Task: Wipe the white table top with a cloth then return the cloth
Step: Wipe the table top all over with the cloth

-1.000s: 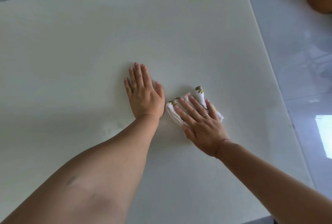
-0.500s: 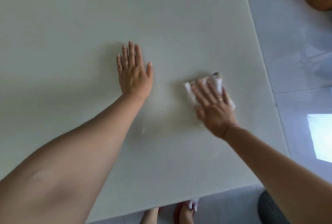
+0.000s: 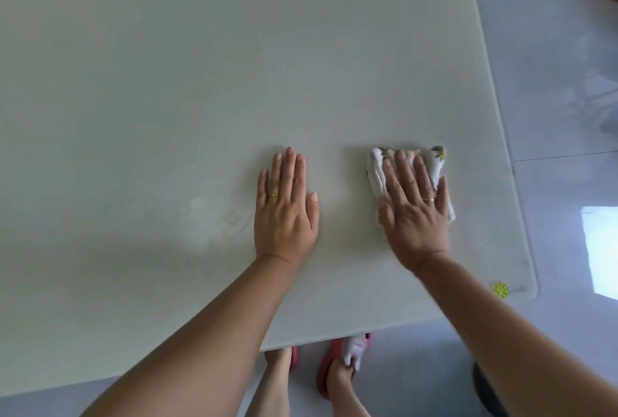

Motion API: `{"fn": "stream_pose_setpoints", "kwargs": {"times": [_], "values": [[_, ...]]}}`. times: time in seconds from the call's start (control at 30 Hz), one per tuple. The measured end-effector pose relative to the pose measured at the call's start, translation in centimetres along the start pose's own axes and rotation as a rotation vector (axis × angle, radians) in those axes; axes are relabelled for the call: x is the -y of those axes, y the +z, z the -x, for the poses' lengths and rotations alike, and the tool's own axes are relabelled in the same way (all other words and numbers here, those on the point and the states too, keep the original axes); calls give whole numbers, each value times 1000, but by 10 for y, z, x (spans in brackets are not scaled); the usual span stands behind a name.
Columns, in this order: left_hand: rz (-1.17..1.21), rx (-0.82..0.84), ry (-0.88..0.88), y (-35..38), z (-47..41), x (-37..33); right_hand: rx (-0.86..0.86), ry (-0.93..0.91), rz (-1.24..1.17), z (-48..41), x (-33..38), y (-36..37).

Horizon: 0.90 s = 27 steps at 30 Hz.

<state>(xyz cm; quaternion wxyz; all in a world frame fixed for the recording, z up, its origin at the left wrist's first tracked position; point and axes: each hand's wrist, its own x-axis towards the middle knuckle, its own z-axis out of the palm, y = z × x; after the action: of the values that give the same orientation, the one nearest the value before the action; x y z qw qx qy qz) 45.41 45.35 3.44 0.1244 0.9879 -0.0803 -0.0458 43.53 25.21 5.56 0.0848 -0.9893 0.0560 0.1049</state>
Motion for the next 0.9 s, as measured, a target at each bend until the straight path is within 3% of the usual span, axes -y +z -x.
{"fn": "stream_pose_setpoints", "kwargs": {"times": [0.07, 0.1, 0.2, 0.3, 0.33, 0.4, 0.47, 0.5, 0.53, 0.6, 0.7, 0.77, 0.9], "values": [[-6, 1, -3, -1, 0, -1, -5, 120, -34, 21, 31, 9], [-13, 1, -2, -1, -1, -1, 12, 73, -33, 37, 47, 15], [-11, 6, -8, -3, -1, 0, 66, -282, 29, 80, 56, 26], [2, -1, 1, -3, 0, -3, 91, -553, 145, 76, 0, 17], [4, -9, -2, -2, 0, -4, 75, -518, 158, 70, -18, 12], [-1, -23, -18, -1, 0, -4, 52, -233, 68, 67, -37, 4], [-14, -21, -20, -1, 0, -5, 21, 67, -37, 78, -13, 10], [-25, -17, -18, -1, 1, -5, 26, 115, -45, 90, 7, 18], [-34, -13, -14, 0, 1, -4, 38, 66, -43, 106, 28, 24], [-39, -6, -11, 0, 1, -3, 73, -210, 17, 136, 42, 32], [-34, -5, -3, -1, 0, -3, 108, -530, 139, 141, -9, 27], [-30, -3, -5, -1, 0, -3, 91, -446, 166, 136, -54, 18], [-55, -13, -24, 1, 0, -6, 60, 20, 9, 132, -75, 10]]}}
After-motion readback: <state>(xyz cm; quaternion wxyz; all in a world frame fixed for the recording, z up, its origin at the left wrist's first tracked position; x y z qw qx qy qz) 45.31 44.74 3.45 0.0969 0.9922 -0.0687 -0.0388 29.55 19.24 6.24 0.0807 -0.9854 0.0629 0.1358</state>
